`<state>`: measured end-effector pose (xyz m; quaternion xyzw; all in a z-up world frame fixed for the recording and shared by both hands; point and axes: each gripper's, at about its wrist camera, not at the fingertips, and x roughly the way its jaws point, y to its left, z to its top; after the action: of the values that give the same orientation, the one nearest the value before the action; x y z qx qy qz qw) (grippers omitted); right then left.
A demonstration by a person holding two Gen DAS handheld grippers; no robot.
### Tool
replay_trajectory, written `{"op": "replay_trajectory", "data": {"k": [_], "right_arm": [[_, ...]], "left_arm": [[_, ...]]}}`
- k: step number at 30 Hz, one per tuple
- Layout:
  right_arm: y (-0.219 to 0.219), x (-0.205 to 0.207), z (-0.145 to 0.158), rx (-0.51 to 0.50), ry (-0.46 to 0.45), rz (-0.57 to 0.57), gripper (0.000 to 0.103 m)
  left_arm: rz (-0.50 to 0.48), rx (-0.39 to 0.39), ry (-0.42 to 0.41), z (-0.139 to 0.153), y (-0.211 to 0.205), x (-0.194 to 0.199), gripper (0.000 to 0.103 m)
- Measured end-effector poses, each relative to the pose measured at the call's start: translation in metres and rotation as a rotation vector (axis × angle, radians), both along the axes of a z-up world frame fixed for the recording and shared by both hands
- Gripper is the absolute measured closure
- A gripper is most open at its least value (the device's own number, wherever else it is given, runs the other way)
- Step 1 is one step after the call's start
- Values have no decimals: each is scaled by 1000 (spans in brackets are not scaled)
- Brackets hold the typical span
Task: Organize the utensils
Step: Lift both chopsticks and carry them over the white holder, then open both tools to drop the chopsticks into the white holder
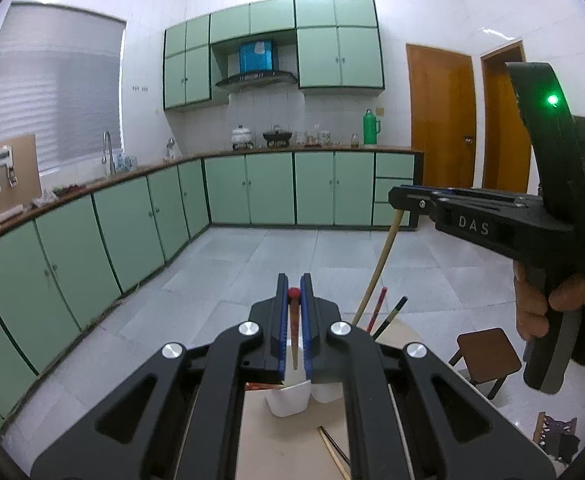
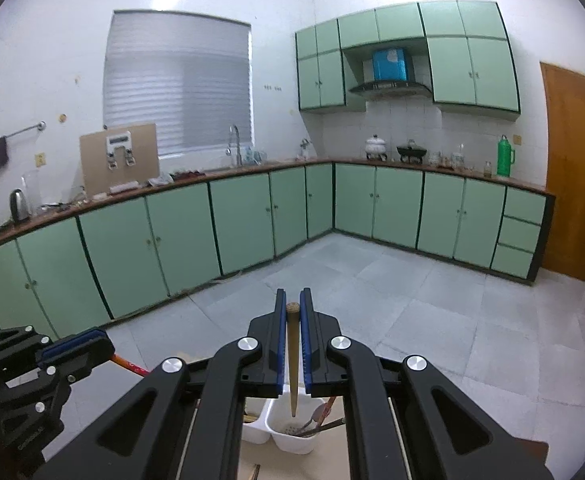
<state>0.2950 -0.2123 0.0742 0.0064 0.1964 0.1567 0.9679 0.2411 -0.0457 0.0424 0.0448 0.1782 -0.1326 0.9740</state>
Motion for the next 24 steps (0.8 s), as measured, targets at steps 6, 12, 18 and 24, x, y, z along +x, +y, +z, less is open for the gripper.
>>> {"op": "replay_trajectory", "data": {"k": [6,12,18,24], "right_arm": [[8,18,-31,-41,55,-8,97],[9,22,-52,-62,89,-13,97],[0,16,-59,-47,113,-14,95],[-16,-11,-54,-15,83,-25,72]], "left_arm": [[14,16,71,-26,-4,37,98],[23,24,120,-46,-2,58,98],[28,31,162,-61,2,65,96],[31,5,147,-53,13,50,85]]}}
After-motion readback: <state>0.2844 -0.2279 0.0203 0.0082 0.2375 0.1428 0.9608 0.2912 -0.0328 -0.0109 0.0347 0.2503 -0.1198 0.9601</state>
